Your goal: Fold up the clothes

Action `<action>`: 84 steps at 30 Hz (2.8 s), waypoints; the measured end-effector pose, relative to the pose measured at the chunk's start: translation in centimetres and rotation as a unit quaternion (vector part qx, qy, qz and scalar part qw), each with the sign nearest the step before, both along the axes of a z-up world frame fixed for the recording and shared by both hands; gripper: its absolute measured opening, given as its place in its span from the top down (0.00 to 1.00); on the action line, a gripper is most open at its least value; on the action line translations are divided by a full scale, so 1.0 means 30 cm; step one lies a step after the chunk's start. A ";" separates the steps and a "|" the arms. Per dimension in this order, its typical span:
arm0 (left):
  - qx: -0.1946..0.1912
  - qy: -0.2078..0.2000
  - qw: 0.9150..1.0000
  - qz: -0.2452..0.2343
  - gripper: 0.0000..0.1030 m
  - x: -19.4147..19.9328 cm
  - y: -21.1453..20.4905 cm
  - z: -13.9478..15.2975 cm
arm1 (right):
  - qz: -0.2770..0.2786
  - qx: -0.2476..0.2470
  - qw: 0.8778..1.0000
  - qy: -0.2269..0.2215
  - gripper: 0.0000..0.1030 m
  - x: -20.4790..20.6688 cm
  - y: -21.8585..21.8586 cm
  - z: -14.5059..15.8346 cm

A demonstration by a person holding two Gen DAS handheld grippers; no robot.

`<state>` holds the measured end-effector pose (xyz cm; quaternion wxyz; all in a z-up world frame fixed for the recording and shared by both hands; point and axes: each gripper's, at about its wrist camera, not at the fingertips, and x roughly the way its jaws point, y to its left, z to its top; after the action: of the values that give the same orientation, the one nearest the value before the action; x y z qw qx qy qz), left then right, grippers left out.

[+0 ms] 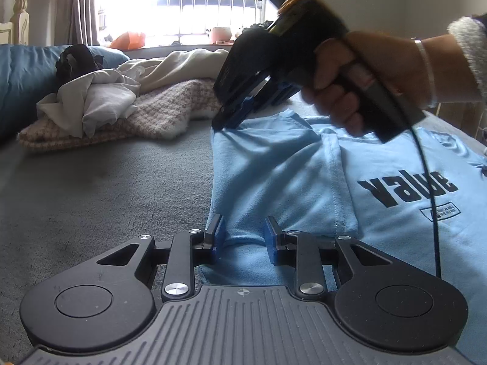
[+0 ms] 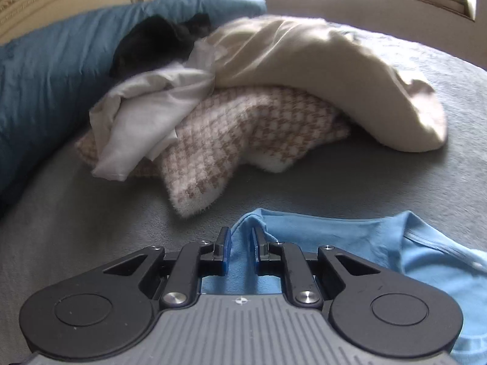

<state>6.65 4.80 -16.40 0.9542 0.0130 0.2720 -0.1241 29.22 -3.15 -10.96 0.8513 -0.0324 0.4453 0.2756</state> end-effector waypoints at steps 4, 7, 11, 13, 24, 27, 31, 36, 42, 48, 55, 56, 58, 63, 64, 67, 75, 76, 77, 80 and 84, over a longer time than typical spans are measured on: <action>0.000 -0.001 1.000 0.000 0.73 -0.001 0.001 -0.002 | -0.013 -0.003 1.000 0.003 0.90 0.056 0.034 -0.044; 0.001 -0.002 1.000 0.000 0.73 -0.002 0.003 -0.003 | -0.022 -0.004 1.000 -0.011 0.91 0.070 0.048 -0.054; 0.001 -0.001 1.000 0.000 0.73 -0.002 0.003 -0.003 | -0.054 0.015 0.998 -0.038 0.89 0.081 0.009 -0.009; 0.001 -0.001 1.000 0.000 0.73 -0.001 0.003 -0.003 | -0.046 0.036 0.997 -0.056 0.89 0.065 -0.031 0.045; 0.011 -0.001 1.000 0.001 0.72 -0.005 -0.003 -0.001 | 0.062 -0.041 0.996 0.043 0.90 -0.025 -0.092 -0.005; 0.016 -0.001 1.000 0.001 0.72 -0.005 -0.005 0.000 | -0.029 0.006 1.000 0.004 0.88 0.010 -0.152 0.023; 0.013 0.003 1.000 0.003 0.71 -0.002 -0.001 0.005 | -0.052 0.066 0.996 0.007 0.87 0.013 -0.244 0.112; 0.010 0.004 1.000 0.004 0.71 -0.002 0.000 0.004 | 0.037 0.047 0.992 0.109 0.85 -0.029 -0.287 0.068; 0.005 0.008 1.000 0.005 0.70 -0.002 0.006 0.014 | -0.182 0.097 0.976 0.075 0.85 0.031 -0.494 0.028; -0.001 0.017 1.000 0.023 0.59 0.000 0.033 0.038 | -0.075 0.140 0.978 0.132 0.81 -0.063 -0.489 0.083; -0.015 0.029 0.997 0.064 0.59 -0.006 0.099 0.057 | -0.149 0.174 0.956 0.185 0.79 -0.164 -0.591 -0.002; -0.025 0.031 0.996 0.076 0.59 -0.009 0.121 0.066 | -0.172 0.184 0.953 0.171 0.78 -0.178 -0.620 0.019; -0.043 0.038 0.993 0.100 0.59 -0.017 0.168 0.084 | -0.188 0.197 0.951 0.146 0.78 -0.206 -0.659 0.068; -0.088 0.059 0.987 0.120 0.59 -0.059 0.255 0.119 | -0.195 0.272 0.931 0.144 0.78 -0.292 -0.749 0.161; -0.098 0.067 0.986 0.115 0.59 -0.070 0.261 0.122 | -0.195 0.288 0.926 0.148 0.78 -0.313 -0.764 0.176; -0.115 0.088 0.986 0.089 0.59 -0.112 0.248 0.132 | -0.193 0.328 0.910 0.163 0.78 -0.362 -0.796 0.200; -0.141 0.176 0.973 0.041 0.59 -0.227 0.200 0.131 | -0.189 0.432 0.863 0.181 0.78 -0.631 -0.905 0.189; -0.143 0.190 0.971 0.039 0.59 -0.243 0.200 0.123 | -0.192 0.445 0.855 0.182 0.78 -0.664 -0.920 0.178; -0.145 0.204 0.968 0.038 0.59 -0.259 0.201 0.115 | -0.198 0.455 0.848 0.186 0.78 -0.691 -0.932 0.159; -0.150 0.240 0.959 0.035 0.60 -0.310 0.199 0.089 | -0.221 0.482 0.824 0.200 0.78 -0.759 -0.967 0.094; -0.174 0.269 0.946 0.044 0.68 -0.377 0.216 0.071 | -0.246 0.510 0.797 0.209 0.77 -0.804 -0.998 0.038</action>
<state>-4.67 11.30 -14.29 0.8376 -0.1987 0.4930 -0.1263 5.11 -33.11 -9.83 0.6697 0.5758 0.4002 0.2445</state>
